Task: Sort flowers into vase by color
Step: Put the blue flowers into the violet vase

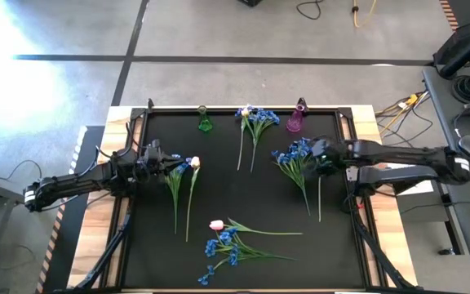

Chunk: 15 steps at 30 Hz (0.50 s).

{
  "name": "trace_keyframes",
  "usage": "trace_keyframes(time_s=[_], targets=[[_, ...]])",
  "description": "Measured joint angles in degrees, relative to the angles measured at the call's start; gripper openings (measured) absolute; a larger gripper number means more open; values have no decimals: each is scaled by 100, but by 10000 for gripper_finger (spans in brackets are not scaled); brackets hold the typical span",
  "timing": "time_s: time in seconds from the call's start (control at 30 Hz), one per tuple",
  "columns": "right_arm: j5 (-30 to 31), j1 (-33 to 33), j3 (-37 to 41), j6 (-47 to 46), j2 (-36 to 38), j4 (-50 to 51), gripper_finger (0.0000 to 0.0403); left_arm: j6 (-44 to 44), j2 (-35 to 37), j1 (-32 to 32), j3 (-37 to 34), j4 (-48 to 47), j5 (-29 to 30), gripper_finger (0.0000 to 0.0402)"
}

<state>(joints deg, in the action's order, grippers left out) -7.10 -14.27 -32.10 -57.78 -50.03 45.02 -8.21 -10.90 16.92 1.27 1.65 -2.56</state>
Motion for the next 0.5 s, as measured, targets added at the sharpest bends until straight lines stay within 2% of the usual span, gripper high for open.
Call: trace_keyframes(time_s=[0.33, 0.5], targets=[[59, 165, -41, -50, -1230, -385, 256, 0, 0, -1, 1, 0, -1, 0], [-357, 179, -41, -35, -1569, -771, 254, -1, 0, -1, 0, 1, 1, 0]])
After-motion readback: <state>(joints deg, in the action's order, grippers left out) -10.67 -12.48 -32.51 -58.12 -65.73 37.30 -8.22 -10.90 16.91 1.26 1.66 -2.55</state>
